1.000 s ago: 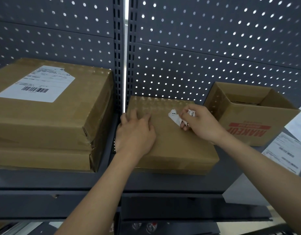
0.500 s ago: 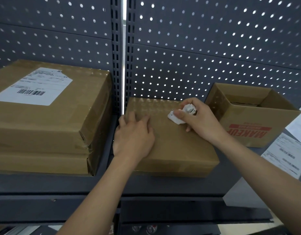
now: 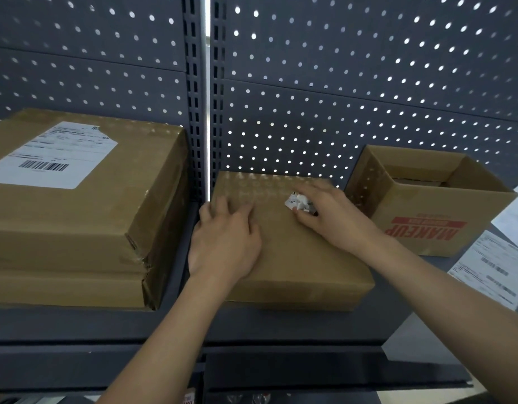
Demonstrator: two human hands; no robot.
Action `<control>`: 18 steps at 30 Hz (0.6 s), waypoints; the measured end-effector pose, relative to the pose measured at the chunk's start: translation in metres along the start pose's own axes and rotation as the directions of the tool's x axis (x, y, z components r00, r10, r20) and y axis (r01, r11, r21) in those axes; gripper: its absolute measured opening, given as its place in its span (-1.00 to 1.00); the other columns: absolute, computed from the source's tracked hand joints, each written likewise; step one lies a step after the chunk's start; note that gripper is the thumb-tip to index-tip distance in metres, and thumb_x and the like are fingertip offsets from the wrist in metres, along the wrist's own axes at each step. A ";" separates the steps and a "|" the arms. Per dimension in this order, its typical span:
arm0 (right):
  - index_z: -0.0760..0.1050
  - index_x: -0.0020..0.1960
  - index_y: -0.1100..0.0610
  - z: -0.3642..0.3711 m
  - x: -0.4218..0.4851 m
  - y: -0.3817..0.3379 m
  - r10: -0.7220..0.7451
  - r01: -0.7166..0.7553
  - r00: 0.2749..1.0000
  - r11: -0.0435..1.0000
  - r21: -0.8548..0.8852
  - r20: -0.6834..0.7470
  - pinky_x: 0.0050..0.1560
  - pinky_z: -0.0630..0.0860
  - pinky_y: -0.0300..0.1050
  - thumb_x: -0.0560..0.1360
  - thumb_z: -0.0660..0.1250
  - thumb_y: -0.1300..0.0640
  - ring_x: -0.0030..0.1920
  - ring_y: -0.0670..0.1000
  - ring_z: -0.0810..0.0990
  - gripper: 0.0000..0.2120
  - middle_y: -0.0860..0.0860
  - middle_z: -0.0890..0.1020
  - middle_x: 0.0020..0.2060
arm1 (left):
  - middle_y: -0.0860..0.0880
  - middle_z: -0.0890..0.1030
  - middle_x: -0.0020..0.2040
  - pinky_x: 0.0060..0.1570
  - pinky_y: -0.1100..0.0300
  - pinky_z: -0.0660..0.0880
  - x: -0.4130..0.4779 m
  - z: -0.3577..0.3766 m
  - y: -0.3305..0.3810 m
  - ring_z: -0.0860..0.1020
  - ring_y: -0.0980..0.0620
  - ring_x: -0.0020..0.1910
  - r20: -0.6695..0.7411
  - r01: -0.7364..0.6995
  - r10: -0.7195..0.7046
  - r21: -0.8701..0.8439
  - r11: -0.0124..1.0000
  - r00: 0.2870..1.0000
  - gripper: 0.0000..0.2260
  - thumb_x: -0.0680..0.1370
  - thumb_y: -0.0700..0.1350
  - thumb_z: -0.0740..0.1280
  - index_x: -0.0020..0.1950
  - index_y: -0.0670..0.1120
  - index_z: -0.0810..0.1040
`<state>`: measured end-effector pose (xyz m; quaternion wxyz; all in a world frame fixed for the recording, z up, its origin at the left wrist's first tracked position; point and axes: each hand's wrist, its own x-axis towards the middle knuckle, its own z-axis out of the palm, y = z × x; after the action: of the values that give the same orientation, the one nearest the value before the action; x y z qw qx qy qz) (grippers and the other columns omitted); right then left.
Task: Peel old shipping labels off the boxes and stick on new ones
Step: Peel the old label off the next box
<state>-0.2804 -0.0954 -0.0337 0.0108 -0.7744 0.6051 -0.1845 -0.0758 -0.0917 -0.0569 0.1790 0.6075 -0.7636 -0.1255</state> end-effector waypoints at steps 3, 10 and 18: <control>0.45 0.28 0.16 0.002 0.003 -0.002 -0.008 0.009 1.000 0.999 -0.045 0.021 0.15 0.44 0.01 0.55 0.27 0.19 0.10 0.07 0.47 -0.70 0.07 0.54 0.07 | -0.04 0.17 0.51 0.29 -0.08 0.32 0.000 0.000 0.000 0.11 -0.15 0.46 0.002 0.003 -0.003 0.001 1.000 1.000 -0.57 0.63 0.08 0.03 0.52 0.14 0.22; 0.41 0.37 0.10 -0.003 0.012 0.005 0.141 -0.128 0.987 0.980 0.153 -0.073 0.08 0.48 -0.06 0.59 0.18 0.21 0.08 0.07 0.56 -0.65 0.09 0.56 0.11 | -0.05 0.17 0.51 0.29 -0.08 0.32 0.000 -0.001 0.001 0.12 -0.15 0.46 0.006 0.002 -0.002 -0.003 1.000 1.000 -0.57 0.63 0.08 0.03 0.52 0.15 0.22; 0.45 0.32 -0.04 -0.008 0.012 0.002 0.210 -0.210 0.977 0.924 0.318 0.034 -0.15 0.38 -0.46 0.61 0.25 0.02 -0.08 -0.23 0.55 -0.71 -0.11 0.58 0.01 | -0.06 0.17 0.51 0.29 -0.09 0.33 0.000 -0.001 0.001 0.13 -0.16 0.45 -0.001 0.000 0.000 0.006 1.000 1.000 -0.56 0.63 0.09 0.04 0.52 0.14 0.23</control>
<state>-0.2823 -0.1059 -0.0230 0.1558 -0.6929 0.6466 -0.2783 -0.0760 -0.0912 -0.0561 0.1776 0.6082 -0.7638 -0.1231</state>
